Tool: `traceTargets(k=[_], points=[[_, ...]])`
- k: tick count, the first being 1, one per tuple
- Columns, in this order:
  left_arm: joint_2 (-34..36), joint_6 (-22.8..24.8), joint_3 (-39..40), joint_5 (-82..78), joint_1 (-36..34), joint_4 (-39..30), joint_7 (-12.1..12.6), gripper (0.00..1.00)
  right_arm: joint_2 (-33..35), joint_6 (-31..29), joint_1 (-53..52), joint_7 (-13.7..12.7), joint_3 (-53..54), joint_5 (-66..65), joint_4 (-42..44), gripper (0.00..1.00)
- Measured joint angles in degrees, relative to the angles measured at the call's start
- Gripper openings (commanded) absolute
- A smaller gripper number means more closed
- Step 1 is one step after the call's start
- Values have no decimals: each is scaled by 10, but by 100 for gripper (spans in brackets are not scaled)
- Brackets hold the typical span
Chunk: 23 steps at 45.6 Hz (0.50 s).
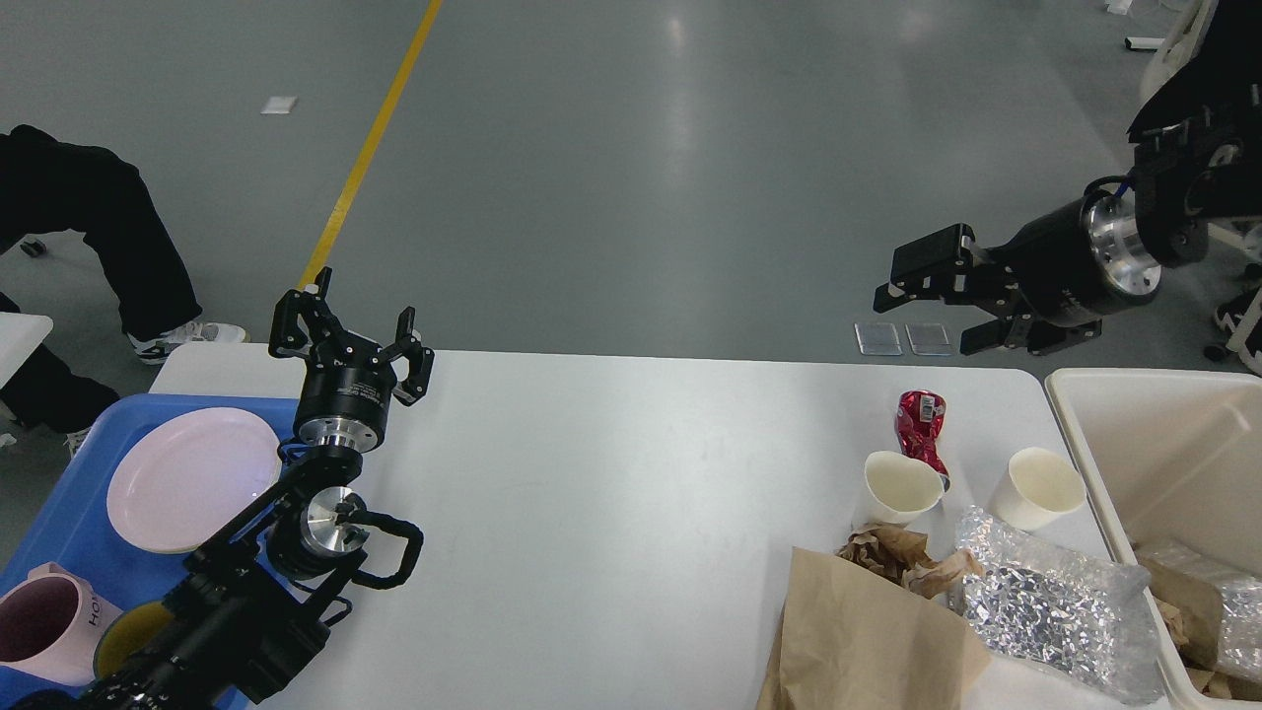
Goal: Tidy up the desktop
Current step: 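Swing the right gripper back over the brown paper bag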
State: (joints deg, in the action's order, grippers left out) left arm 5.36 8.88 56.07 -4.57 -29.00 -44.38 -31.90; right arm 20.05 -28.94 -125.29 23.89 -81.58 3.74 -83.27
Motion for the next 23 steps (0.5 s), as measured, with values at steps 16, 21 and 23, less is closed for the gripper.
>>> traceTargets(k=[16, 21, 23], points=[[0, 0, 0, 0, 0, 0, 0, 96, -84, 37, -60, -1, -20, 130, -165, 100], [0, 0, 0, 0, 0, 0, 0, 96, -104, 40, -61, -1, -19, 156, -167, 100], [0, 0, 0, 0, 0, 0, 0, 96, -111, 40, -62, -1, -19, 165, -167, 100]])
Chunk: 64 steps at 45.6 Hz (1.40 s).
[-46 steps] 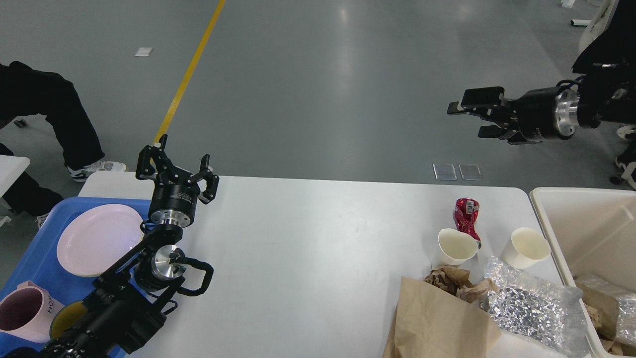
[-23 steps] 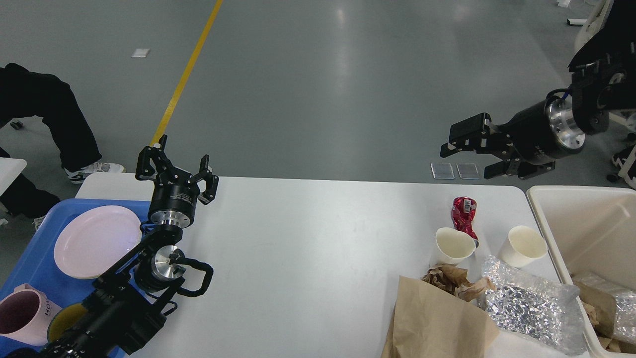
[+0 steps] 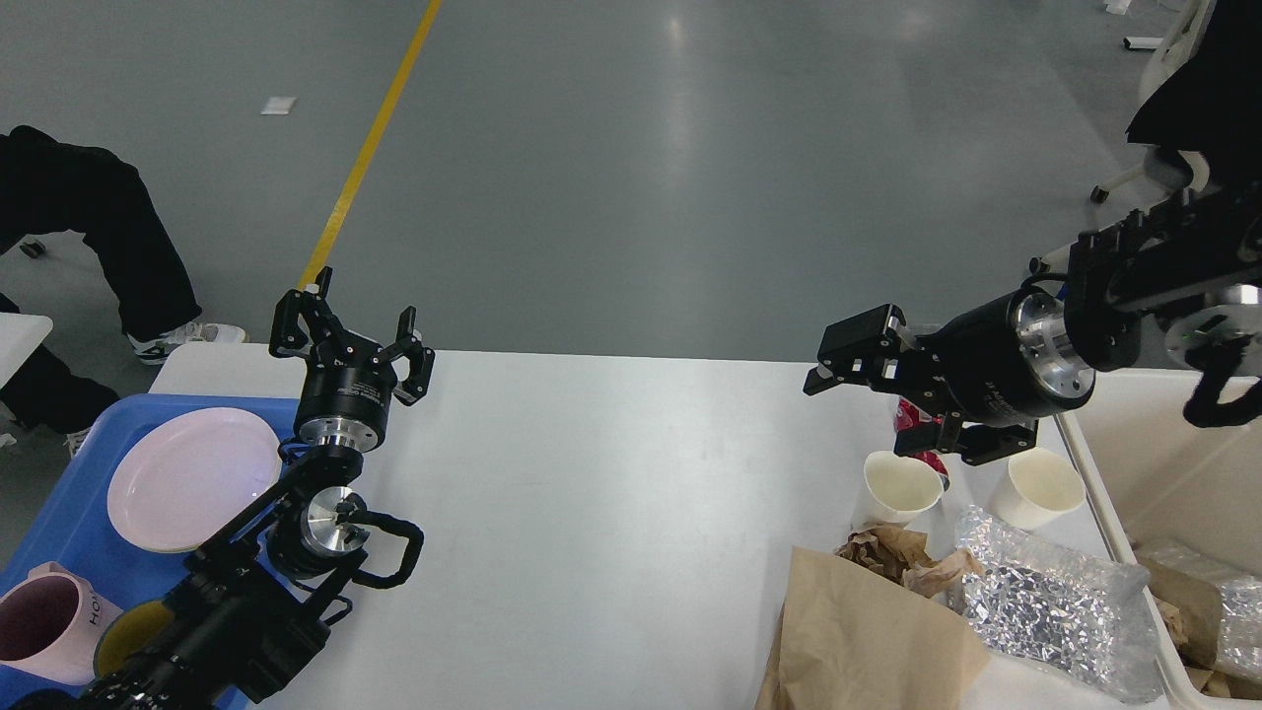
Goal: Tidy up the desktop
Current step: 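Swing the right gripper back over the brown paper bag, then lower the right gripper onto the brown paper bag and grasp it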
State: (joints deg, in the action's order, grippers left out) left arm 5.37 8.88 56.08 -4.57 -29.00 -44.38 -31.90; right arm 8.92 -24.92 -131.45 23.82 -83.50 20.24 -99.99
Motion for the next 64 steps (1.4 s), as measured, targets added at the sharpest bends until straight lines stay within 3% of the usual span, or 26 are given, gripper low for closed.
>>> traceTargets(k=[17, 25, 30, 42, 64], points=[[0, 0, 0, 0, 0, 0, 0, 96, -45, 62, 14, -6, -2, 13, 0, 100], [0, 0, 0, 0, 0, 0, 0, 96, -56, 72, 49, -69, -7, 14, 0, 100], [0, 0, 0, 0, 0, 0, 0, 96, -60, 91, 81, -87, -7, 20, 0, 100], [0, 0, 0, 0, 0, 0, 0, 96, -62, 197, 181, -88, -4, 72, 0, 100], [-1, 0, 0, 0, 0, 0, 0, 96, -71, 211, 249, -85, 12, 83, 0, 100]])
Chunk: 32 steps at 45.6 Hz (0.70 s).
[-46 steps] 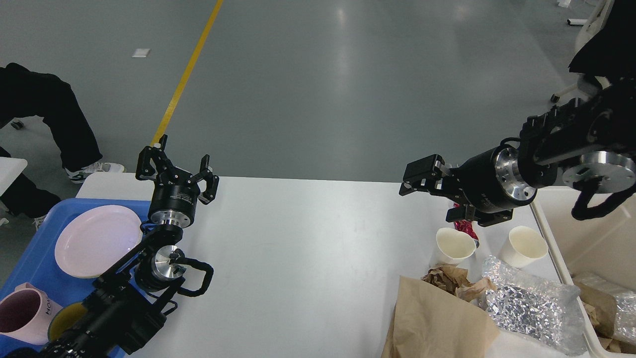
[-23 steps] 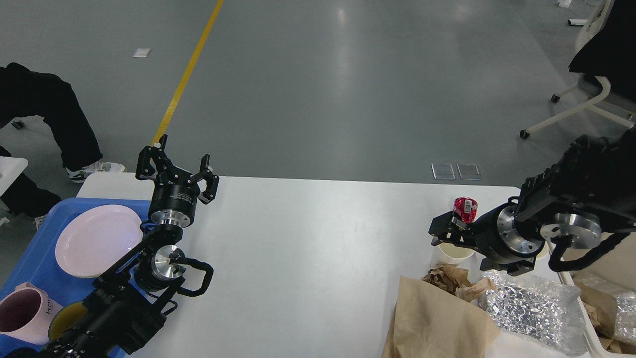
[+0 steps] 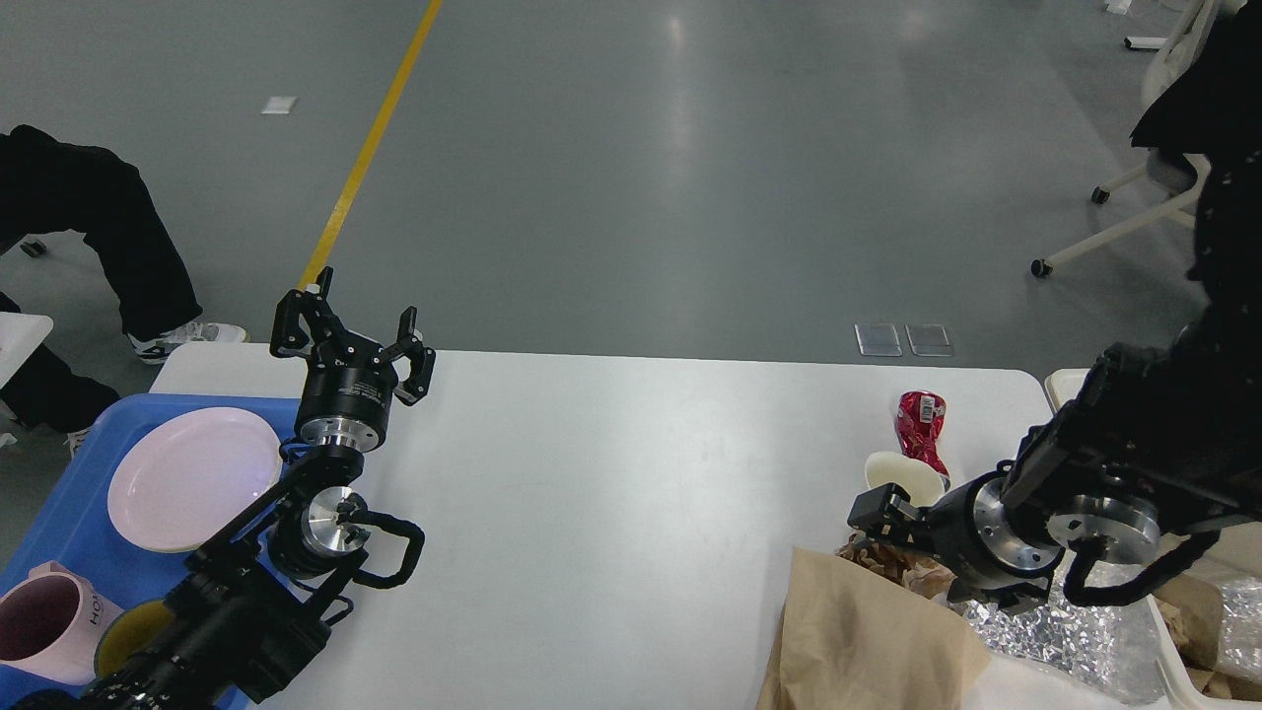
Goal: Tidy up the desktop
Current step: 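Lower the right gripper onto the brown paper bag and grasp it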
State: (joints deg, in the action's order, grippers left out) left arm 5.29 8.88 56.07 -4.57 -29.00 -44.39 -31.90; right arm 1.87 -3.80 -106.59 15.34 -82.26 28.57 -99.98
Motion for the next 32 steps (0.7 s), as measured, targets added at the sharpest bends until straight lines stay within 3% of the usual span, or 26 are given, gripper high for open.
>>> traceTargets(k=[25, 32], points=[[1, 0, 0, 0, -1, 0, 0, 96, -33, 83, 115, 7, 25, 2, 0, 100], [1, 0, 0, 0, -1, 0, 0, 96, -36, 133, 176, 15, 53, 2, 0, 100]])
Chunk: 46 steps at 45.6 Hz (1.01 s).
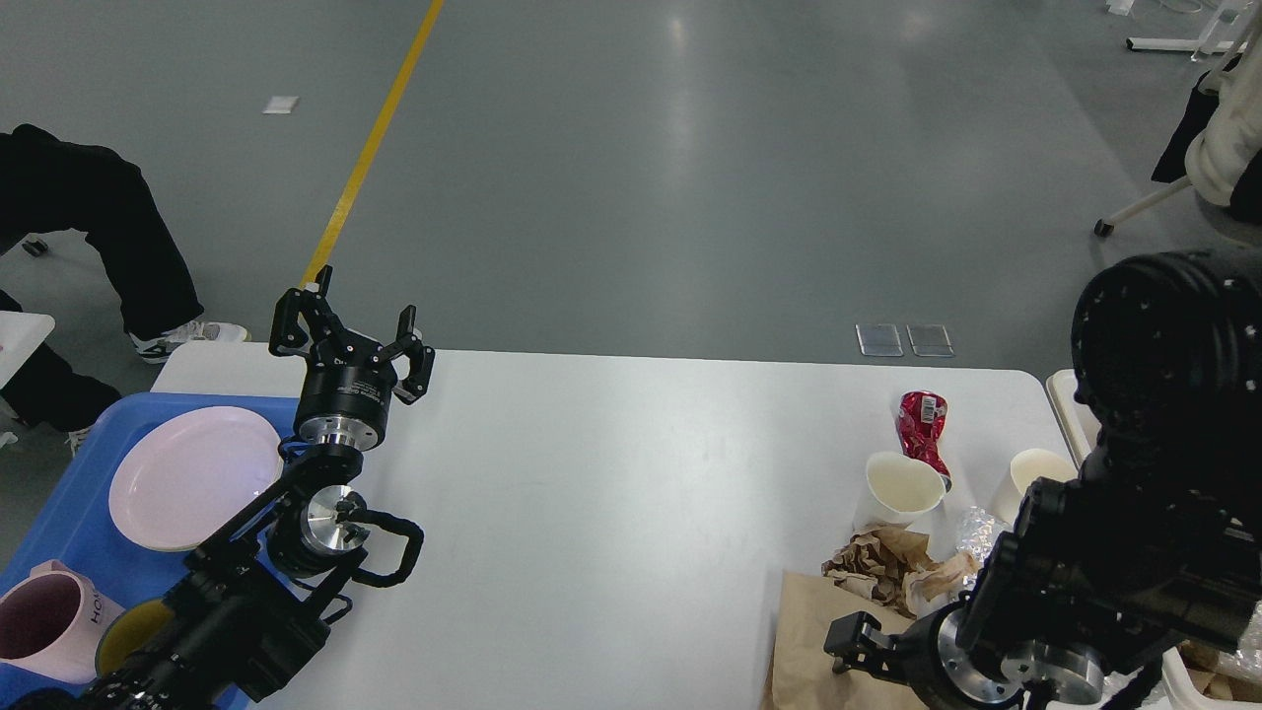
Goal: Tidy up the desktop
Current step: 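Lower the right gripper onto the brown paper bag and grasp it, then lift the paper bag with the right gripper and drop it into the white bin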
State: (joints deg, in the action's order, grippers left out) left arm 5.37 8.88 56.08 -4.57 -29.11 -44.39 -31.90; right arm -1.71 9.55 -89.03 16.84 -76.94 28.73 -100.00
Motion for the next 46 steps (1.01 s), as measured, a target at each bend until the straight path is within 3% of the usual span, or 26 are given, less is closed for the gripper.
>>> traceTargets(k=[14, 37, 39, 46], points=[[0, 0, 0, 0, 0, 0, 0, 96, -2, 52, 56, 57, 43, -1, 0, 100], [0, 0, 0, 0, 0, 0, 0, 96, -52, 133, 110, 59, 49, 7, 12, 100], [0, 0, 0, 0, 0, 0, 0, 96, -55, 138, 114, 61, 52, 7, 14, 96], [0, 0, 0, 0, 0, 0, 0, 96, -59, 147, 120, 79, 55, 7, 16, 59]])
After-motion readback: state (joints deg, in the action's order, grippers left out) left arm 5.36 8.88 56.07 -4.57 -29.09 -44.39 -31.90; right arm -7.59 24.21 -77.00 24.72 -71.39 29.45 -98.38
